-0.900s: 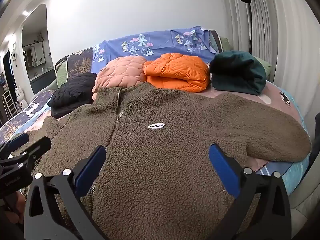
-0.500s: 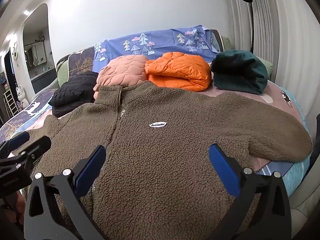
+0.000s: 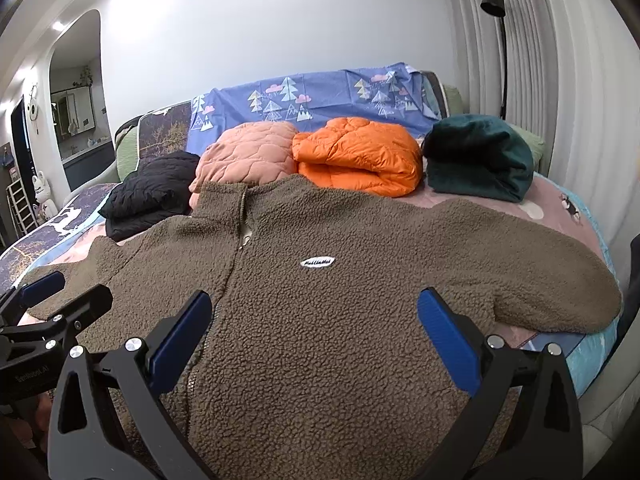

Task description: Fold large clothes

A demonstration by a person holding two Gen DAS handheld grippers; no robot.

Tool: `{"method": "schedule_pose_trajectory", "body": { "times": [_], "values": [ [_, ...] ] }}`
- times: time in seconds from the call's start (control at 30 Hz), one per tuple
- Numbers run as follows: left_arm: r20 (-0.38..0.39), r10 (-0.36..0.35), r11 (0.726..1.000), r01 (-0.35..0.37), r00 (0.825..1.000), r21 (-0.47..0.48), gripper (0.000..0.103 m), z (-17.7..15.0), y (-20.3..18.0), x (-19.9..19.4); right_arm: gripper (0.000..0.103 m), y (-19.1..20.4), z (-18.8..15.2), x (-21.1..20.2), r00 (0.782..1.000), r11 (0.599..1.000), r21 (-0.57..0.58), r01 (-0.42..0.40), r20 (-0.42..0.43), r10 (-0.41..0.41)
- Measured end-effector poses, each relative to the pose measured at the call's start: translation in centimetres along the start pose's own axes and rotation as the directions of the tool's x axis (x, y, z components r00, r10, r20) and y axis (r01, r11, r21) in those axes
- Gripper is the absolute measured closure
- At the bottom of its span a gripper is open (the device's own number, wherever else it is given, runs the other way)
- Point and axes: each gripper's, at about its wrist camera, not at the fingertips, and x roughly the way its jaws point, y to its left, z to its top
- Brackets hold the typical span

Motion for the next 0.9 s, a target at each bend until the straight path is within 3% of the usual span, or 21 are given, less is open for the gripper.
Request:
{"method": "schedule_pose_trajectory", "body": {
  "times": [0.57, 0.9],
  "values": [
    [-0.005, -0.013, 1.0, 0.013, 1.0, -0.007, 0.002, -0.13, 0.08, 0.1, 0.001, -0.37, -0.22, -0.06, 0.999, 0.999, 0.022, 0.034, 0.035, -0.035],
    [-0.008, -0.013, 1.0, 0.013, 1.0, -0.007, 0.002, -0.32, 0.12, 0.17, 0.001, 0.25, -0.69, 0.59, 1.0, 1.0, 0.008, 0.005, -0.029, -0.004]
  ]
}}
